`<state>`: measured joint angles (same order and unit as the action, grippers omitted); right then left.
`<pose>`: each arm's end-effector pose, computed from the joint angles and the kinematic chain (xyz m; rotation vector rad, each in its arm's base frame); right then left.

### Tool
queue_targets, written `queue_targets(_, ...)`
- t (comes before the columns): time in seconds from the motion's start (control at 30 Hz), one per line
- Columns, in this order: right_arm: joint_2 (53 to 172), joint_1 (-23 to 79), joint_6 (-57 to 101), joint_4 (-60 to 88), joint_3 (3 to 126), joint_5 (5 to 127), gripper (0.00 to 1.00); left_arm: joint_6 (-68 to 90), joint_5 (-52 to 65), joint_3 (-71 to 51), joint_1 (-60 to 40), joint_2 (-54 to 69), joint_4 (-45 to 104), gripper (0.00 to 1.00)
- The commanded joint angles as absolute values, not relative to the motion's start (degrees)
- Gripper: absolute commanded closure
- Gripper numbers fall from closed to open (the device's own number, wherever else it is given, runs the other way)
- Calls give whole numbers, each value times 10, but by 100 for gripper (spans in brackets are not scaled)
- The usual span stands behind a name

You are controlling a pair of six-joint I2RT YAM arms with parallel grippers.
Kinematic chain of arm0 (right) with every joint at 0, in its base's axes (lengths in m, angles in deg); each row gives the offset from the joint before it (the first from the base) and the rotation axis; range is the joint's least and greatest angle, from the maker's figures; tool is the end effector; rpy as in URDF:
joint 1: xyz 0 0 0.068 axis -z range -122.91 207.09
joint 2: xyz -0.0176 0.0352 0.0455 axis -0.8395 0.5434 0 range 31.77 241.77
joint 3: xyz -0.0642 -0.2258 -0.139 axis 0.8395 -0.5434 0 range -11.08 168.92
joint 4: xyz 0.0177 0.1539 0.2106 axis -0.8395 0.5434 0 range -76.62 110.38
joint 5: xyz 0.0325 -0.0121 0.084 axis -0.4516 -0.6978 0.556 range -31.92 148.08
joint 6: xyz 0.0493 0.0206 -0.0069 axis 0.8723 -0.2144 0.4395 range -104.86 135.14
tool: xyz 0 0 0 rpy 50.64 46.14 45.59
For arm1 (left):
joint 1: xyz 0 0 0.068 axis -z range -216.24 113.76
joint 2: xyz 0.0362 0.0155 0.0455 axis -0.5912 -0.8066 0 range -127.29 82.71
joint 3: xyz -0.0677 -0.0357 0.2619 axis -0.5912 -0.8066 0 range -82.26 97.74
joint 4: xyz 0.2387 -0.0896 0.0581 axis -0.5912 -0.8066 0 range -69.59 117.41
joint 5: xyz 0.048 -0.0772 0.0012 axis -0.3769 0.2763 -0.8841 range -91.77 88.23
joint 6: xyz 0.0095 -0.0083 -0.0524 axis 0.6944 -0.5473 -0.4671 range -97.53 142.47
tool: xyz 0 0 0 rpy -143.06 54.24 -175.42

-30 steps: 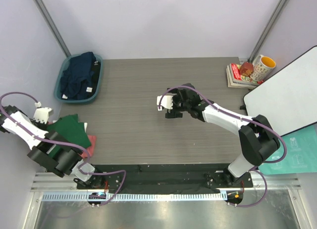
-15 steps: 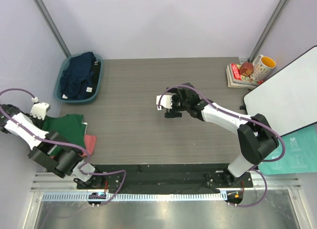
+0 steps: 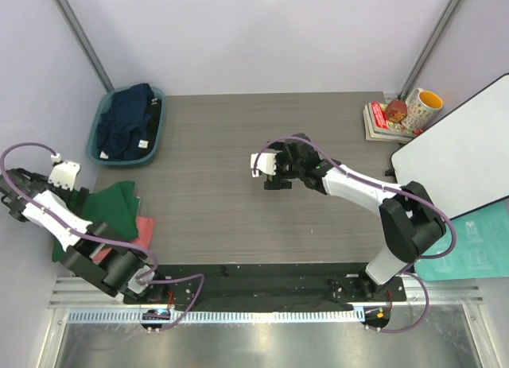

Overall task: Fold and stack the t-shirts
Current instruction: Put the neatly folded tshirt into the corner of the board with the left arm

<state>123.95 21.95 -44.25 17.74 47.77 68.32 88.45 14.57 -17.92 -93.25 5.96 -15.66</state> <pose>0.2858 0.2088 0.2262 -1.6927 1.4313 -0.0345 0.1570 0.2236 0.2873 0.3142 2.5444 0.5238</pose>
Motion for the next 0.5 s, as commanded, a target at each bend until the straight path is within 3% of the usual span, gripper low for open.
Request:
queue_targets(0.0, 1235, 218, -434, 158, 497, 691, 0, 841, 199, -120, -932, 78, -80, 0)
queue_targets(0.23, 1230, 218, -431, 148, 489, 695, 0, 865, 193, -143, -846, 77, -152, 3)
queue_targets(0.3, 1227, 218, -433, 146, 488, 692, 0, 884, 222, -148, -831, 69, -205, 14)
queue_targets(0.33, 1226, 218, -434, 146, 485, 693, 0, 882, 252, -146, -825, 57, -255, 31)
queue_targets(0.47, 1220, 218, -430, 144, 480, 691, 0, 794, 313, -119, -749, 26, -352, 68)
